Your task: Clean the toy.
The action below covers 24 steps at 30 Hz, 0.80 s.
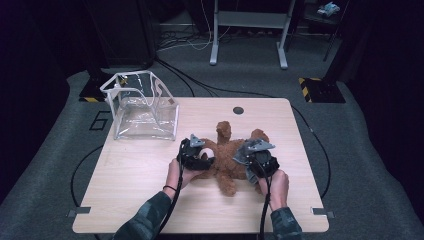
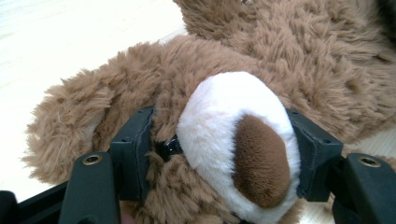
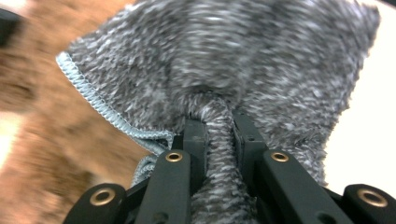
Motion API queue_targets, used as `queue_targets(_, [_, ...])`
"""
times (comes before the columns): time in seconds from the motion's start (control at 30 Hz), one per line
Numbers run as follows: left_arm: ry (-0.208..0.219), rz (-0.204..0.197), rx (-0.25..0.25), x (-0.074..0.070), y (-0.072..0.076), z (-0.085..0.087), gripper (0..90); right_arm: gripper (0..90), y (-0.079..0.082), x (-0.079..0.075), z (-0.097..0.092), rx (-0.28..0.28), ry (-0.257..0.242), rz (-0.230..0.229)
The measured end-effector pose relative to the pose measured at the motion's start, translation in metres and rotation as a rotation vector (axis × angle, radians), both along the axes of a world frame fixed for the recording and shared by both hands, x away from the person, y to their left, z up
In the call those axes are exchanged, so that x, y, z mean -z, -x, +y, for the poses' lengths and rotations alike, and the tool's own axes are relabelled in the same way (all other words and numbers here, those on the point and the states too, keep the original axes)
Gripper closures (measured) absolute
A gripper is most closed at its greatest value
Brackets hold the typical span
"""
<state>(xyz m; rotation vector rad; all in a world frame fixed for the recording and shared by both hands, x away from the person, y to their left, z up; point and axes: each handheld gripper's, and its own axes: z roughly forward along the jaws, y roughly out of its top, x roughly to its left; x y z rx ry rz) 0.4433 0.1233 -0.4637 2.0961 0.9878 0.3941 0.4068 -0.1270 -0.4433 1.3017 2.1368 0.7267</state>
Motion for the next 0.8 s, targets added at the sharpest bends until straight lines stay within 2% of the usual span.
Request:
queue_targets(0.1, [0.0, -0.004, -0.012, 0.0, 0.0, -0.002, 34.0, 78.6, -0.001, 0.002, -0.009, 0.018, -0.038, 0.025])
queue_targets(0.17, [-0.015, 0.003, -0.011, -0.001, 0.0, -0.001, 34.0, 78.1, 0.002, -0.005, -0.004, 0.017, -0.041, 0.014])
queue_targets(0.2, [-0.002, 0.003, -0.019, 0.0, -0.001, -0.002, 34.0, 77.8, 0.003, -0.009, 0.0, 0.002, -0.032, -0.001])
queue_targets(0.27, [-0.003, 0.006, -0.016, -0.001, -0.001, -0.001, 34.1, 77.6, 0.006, -0.016, 0.01, -0.015, -0.034, -0.018])
queue_targets(0.4, [-0.012, 0.004, -0.014, -0.001, -0.001, -0.002, 34.0, 77.3, 0.005, -0.026, 0.028, -0.087, -0.116, -0.028])
queue_targets(0.47, [-0.012, 0.004, -0.015, -0.001, -0.001, -0.002, 34.0, 77.1, 0.003, -0.027, 0.041, -0.134, -0.142, -0.012])
queue_targets(0.5, [-0.006, 0.005, -0.015, -0.001, -0.001, -0.002, 34.0, 76.9, 0.003, -0.026, 0.05, -0.149, -0.144, 0.0])
queue_targets(0.53, [-0.001, 0.005, -0.018, -0.001, -0.001, -0.002, 34.0, 76.7, 0.001, -0.024, 0.058, -0.172, -0.119, 0.01])
queue_targets(0.63, [-0.015, 0.01, 0.003, -0.001, -0.003, 0.001, 34.0, 76.7, -0.003, -0.01, 0.076, -0.156, -0.038, 0.028])
queue_targets(0.67, [-0.004, 0.012, 0.001, 0.0, -0.003, 0.001, 34.0, 77.2, -0.003, -0.006, 0.075, -0.155, -0.034, 0.024])
queue_targets(0.8, [-0.004, 0.009, 0.01, 0.0, -0.003, 0.0, 34.0, 78.4, -0.002, -0.002, 0.06, -0.158, -0.095, 0.034])
